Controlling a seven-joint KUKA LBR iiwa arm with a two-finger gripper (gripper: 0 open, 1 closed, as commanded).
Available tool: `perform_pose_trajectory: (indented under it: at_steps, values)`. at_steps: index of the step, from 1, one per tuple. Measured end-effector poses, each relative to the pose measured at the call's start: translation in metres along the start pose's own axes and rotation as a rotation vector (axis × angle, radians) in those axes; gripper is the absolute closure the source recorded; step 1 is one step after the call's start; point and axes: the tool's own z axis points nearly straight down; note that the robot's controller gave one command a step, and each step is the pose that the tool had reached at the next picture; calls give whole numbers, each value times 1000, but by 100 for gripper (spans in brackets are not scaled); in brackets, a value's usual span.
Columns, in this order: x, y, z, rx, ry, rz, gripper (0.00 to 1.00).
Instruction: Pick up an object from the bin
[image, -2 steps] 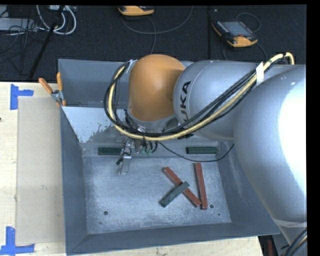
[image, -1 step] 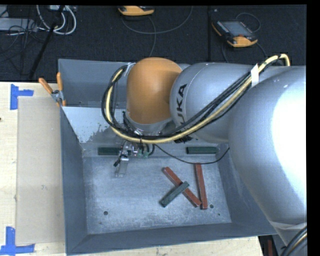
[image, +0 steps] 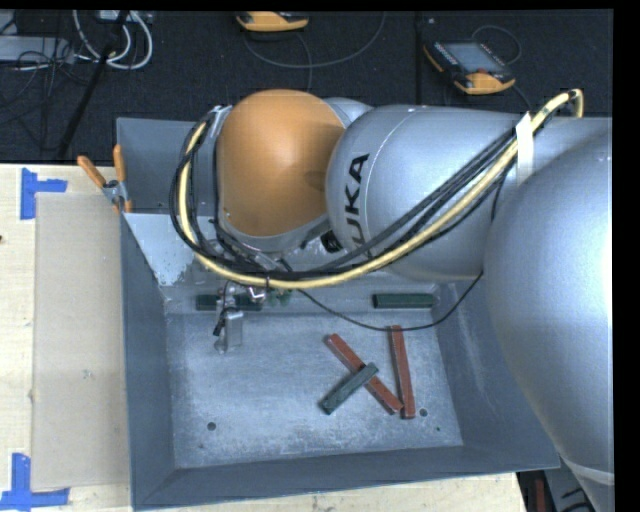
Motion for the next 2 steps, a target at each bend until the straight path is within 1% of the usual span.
perform_pose_trajectory:
  at_steps: [1, 2]
  values:
    - [5, -39, 64, 4, 12, 74, 0]
    - [-2, -40, -28, 1, -5, -33, 0]
